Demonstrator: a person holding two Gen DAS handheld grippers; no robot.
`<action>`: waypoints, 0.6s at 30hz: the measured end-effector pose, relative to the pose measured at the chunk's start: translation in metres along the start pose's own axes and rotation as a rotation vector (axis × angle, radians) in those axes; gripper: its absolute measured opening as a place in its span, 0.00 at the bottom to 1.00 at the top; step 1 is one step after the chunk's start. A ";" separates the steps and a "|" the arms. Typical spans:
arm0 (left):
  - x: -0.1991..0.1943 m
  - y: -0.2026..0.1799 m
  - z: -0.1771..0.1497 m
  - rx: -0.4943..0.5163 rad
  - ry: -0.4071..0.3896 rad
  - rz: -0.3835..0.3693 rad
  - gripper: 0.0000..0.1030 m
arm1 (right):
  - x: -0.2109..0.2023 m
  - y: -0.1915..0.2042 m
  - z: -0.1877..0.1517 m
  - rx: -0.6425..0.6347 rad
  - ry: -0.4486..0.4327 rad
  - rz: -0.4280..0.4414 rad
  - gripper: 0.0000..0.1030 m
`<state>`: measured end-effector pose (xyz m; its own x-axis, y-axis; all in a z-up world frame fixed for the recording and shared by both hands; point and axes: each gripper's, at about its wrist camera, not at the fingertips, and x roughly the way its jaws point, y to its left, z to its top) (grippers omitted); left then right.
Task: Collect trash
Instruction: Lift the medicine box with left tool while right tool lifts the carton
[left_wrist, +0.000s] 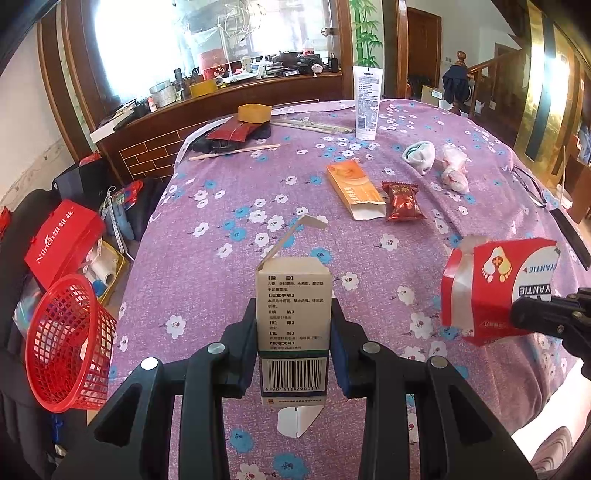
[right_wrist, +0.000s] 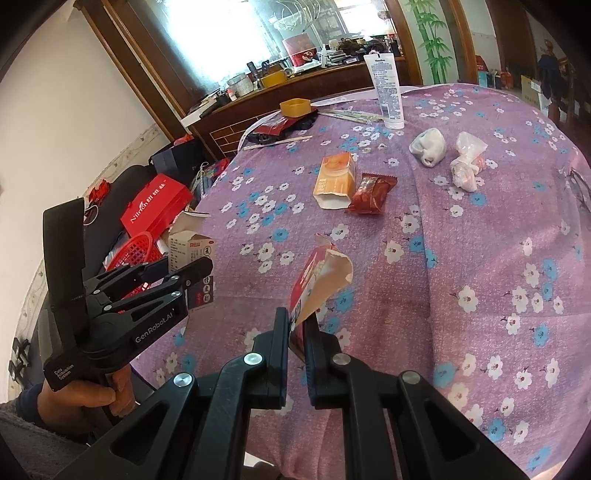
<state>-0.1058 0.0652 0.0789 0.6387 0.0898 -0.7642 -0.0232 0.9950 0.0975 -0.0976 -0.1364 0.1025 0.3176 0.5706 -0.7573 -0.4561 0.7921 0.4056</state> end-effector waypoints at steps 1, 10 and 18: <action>-0.001 0.001 0.001 -0.002 0.000 -0.001 0.32 | 0.000 0.002 0.001 -0.018 -0.003 -0.025 0.08; 0.000 0.005 0.001 -0.016 0.002 -0.002 0.32 | -0.002 0.015 0.006 -0.154 -0.022 -0.213 0.08; 0.000 0.004 0.001 -0.012 0.001 -0.008 0.32 | 0.000 0.025 0.001 -0.265 -0.013 -0.319 0.08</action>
<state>-0.1052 0.0690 0.0800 0.6382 0.0819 -0.7655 -0.0275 0.9961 0.0837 -0.1081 -0.1157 0.1131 0.4876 0.3096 -0.8163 -0.5306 0.8476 0.0046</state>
